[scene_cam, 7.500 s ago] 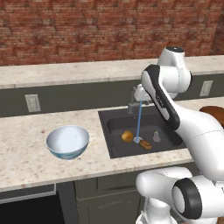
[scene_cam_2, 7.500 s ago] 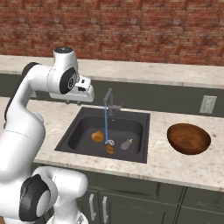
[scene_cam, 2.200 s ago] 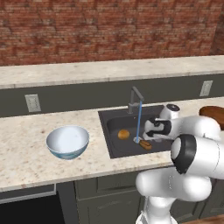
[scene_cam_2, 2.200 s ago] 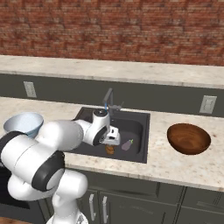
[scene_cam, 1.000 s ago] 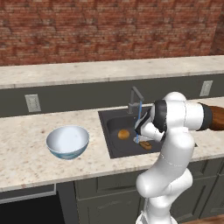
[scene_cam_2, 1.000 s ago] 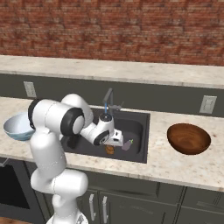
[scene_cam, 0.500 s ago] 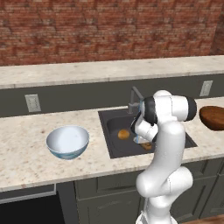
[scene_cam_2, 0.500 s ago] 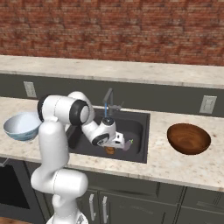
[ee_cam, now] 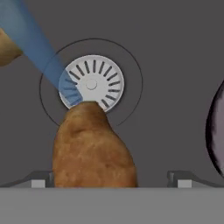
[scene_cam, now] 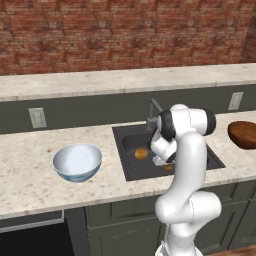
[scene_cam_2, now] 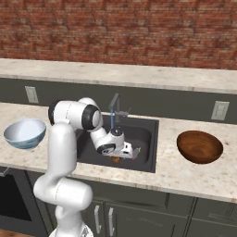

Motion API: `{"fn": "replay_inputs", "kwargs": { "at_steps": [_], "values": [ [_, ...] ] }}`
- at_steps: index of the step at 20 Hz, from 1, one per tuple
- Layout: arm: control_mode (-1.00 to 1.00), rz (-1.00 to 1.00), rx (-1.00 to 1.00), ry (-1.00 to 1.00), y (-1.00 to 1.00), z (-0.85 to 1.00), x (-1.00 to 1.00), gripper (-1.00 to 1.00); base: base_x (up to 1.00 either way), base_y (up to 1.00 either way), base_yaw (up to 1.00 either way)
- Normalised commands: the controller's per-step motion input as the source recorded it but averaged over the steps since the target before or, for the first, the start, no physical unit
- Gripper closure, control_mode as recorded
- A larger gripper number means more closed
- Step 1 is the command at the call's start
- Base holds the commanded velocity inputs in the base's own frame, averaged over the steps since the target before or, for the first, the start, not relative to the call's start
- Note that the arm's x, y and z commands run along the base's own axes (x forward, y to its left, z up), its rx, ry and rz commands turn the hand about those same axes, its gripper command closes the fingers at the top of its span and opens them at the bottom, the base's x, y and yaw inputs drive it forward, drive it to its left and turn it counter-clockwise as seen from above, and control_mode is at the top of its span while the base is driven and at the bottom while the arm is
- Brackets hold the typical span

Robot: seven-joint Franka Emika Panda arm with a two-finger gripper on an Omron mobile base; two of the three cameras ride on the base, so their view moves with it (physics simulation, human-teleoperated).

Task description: Pick the potatos from the sink and place them in one bowl. Place the eggplant in the other bowl. Then turn off the sink faucet.

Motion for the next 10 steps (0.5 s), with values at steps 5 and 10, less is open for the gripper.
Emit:
{"fn": "replay_inputs", "kwargs": {
  "at_steps": [5, 10],
  "values": [
    [-1.00, 0.00, 0.00, 0.00, 0.00, -0.27, 0.20, -1.00, 0.00, 0.00, 0.00],
    [-1.00, 0.00, 0.00, 0.04, 0.00, -0.35, 0.04, 1.00, 0.00, 0.00, 0.00]
  ]
}}
